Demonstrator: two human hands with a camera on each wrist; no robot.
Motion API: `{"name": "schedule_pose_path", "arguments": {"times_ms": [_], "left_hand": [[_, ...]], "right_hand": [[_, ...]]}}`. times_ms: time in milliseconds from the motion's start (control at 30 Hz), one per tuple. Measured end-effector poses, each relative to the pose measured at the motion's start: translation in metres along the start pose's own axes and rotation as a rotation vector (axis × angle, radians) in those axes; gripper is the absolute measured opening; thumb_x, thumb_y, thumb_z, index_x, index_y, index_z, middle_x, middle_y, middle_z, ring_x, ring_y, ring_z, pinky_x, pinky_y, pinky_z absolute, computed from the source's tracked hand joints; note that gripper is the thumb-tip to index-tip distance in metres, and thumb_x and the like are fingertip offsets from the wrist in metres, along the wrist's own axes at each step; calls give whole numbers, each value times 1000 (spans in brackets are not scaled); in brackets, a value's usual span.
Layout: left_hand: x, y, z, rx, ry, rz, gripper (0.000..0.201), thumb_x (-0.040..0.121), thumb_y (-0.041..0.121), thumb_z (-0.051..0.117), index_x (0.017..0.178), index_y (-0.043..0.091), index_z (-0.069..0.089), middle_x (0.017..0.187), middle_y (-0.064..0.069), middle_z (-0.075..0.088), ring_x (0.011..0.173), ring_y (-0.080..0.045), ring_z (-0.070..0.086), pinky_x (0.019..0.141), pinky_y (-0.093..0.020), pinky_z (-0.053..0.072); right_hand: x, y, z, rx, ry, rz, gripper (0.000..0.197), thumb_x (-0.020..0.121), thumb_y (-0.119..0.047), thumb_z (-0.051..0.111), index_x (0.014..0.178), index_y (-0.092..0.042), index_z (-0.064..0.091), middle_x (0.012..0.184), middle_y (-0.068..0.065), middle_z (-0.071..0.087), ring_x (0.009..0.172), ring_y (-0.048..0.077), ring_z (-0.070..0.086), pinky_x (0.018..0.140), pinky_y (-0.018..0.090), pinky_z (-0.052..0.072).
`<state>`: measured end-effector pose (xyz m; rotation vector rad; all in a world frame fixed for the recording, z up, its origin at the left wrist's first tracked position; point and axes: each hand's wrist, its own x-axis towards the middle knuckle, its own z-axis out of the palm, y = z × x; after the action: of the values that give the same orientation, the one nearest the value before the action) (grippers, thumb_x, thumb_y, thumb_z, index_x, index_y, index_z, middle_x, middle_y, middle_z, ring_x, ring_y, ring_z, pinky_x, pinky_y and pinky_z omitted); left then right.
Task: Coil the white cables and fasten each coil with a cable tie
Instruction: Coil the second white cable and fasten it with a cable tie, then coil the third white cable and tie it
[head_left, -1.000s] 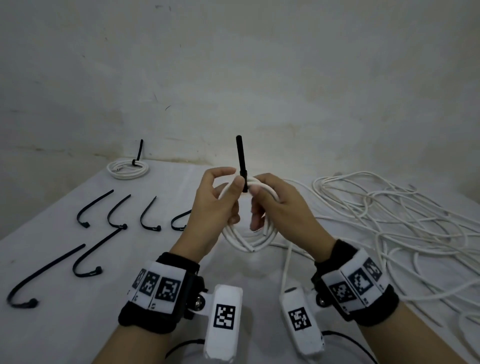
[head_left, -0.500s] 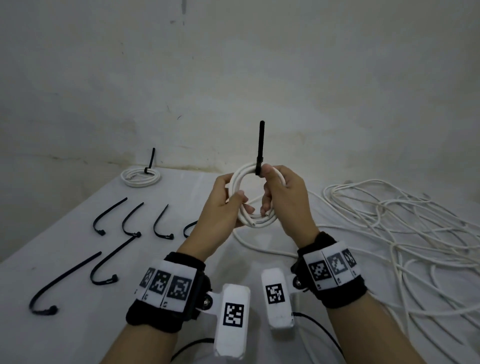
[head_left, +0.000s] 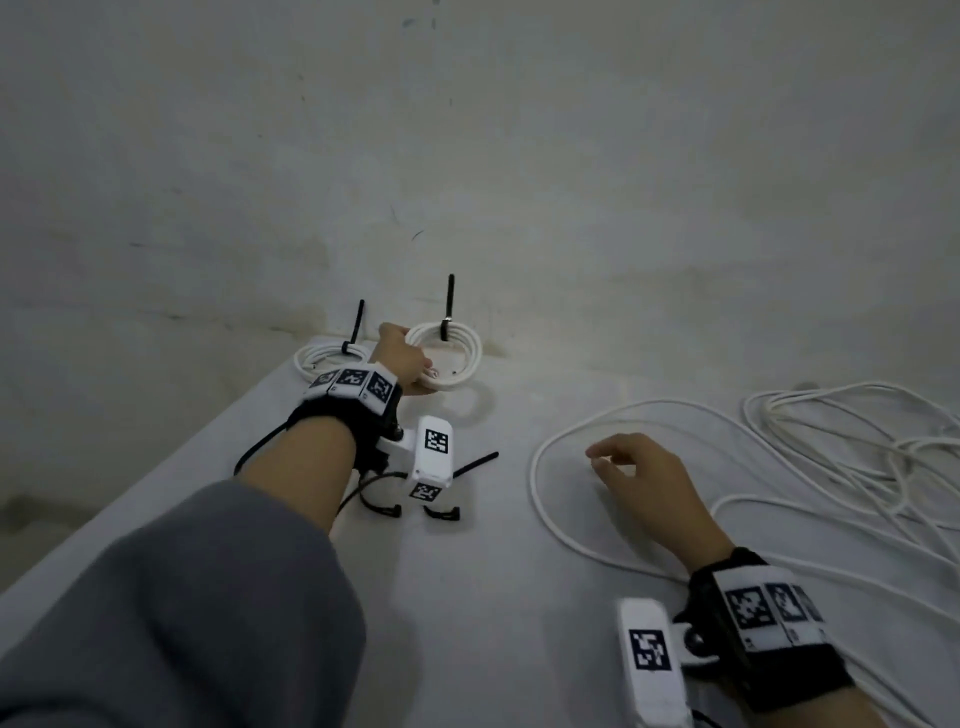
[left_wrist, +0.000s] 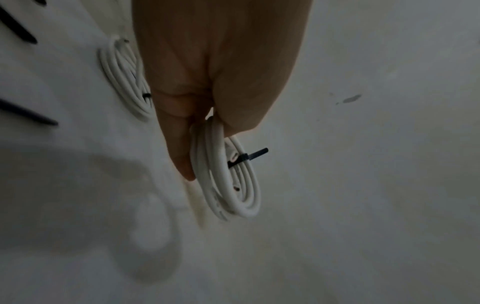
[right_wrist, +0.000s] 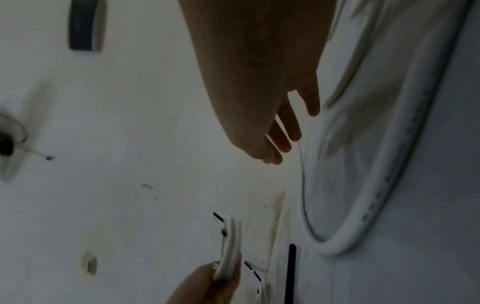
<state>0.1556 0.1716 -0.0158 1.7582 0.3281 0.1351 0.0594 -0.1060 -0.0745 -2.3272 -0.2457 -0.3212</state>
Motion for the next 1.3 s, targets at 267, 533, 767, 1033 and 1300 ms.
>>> {"name": "schedule_pose_path", "arguments": {"times_ms": [267,533,767,1033,1300], "left_hand": [[72,-41,-10,409,60,-16,37,94,10,46,127,-8,48,124,-25,57,109,-39,60,86,-47,54],[90,-37,-10,689,-38,-24,119,50,78,67,144,17,27,147,-18,34,132,-38,38,109,-47,33],[94,-45,-6,944,53,98,109,46,79,69,122,6,44,128,-22,51,118,-38,50,96,-42,40],[79,-20,-1,1031,56,153,59,79,39,73,116,-1,50,119,-22,57,108,-36,56,76,-33,41],[4,20,40,627,-178,699,22,89,14,61,110,9,65,117,-10,62,109,-22,57,92,-24,40]], "right_hand": [[-2,15,6,-47,-128,16,14,89,-14,60,89,-28,62,99,-6,57,92,6,52,77,10,32],[0,14,7,-55,-143,-4,14,87,-15,62,87,-29,64,97,-8,55,91,5,51,76,2,32],[-1,13,7,-78,-103,4,9,85,-22,64,82,-30,65,96,-7,57,92,5,52,79,7,34],[0,24,-11,-219,25,364,26,79,-10,68,101,-9,53,93,6,48,84,21,45,62,20,25],[4,10,-30,-74,31,315,16,85,2,52,90,-10,60,82,4,57,71,13,56,62,18,36]]}}
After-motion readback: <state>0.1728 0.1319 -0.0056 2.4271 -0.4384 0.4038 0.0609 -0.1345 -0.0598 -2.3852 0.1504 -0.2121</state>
